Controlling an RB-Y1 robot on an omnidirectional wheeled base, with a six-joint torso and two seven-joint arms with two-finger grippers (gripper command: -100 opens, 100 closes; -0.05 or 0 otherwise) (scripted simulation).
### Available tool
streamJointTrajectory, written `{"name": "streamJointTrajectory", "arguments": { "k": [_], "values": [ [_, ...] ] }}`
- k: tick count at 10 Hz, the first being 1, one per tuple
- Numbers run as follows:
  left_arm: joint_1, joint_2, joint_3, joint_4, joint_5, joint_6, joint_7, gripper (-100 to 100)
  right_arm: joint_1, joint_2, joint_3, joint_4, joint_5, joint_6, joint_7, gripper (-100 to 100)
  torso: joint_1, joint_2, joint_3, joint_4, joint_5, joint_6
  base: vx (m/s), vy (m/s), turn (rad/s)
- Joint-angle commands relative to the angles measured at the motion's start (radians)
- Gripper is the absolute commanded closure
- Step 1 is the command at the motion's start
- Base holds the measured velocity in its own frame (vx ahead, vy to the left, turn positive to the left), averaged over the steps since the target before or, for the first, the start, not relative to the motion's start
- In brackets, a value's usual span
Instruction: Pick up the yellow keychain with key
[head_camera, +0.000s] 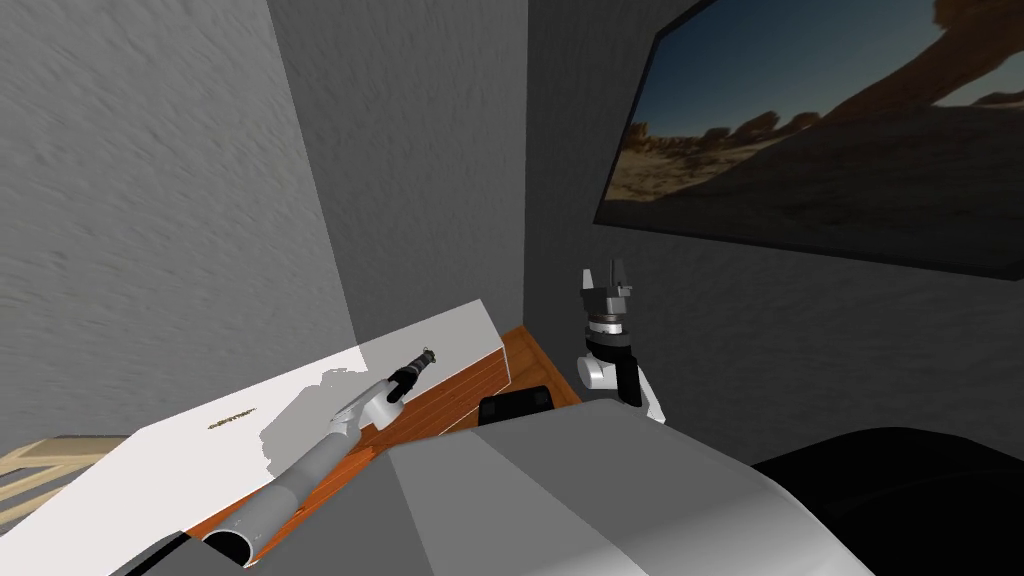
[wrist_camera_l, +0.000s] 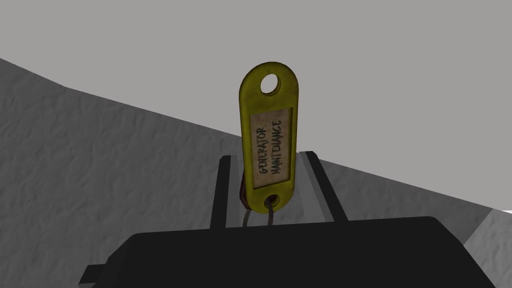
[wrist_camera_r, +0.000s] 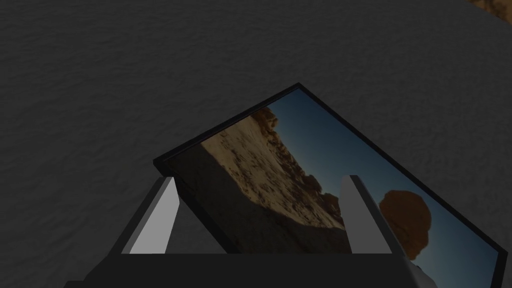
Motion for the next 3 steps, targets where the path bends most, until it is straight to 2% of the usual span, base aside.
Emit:
{"name": "streamJointTrajectory", "arguments": {
  "k": [1,2,3],
  "values": [
    [0.007,0.024,-0.014,-0.029,0.008,0.012,0.014,100,0.0,0.0,0.0,0.0,0.0,0.0,0.0,0,0.0,0.0,0.0,0.0,0.0,0.0,-0.016,-0.022,0.032],
    [0.005,0.015,-0.008,-0.018,0.005,0.006,0.008,100,0.0,0.0,0.0,0.0,0.0,0.0,0.0,0,-0.001,0.0,0.0,0.0,0.0,0.0,-0.008,-0.011,0.008],
    [0.006,0.016,-0.009,-0.021,0.005,0.007,0.01,0,0.0,0.0,0.0,0.0,0.0,0.0,0.0,0,0.0,0.0,0.0,0.0,0.0,0.0,0.0,0.0,0.0]
  ]
}}
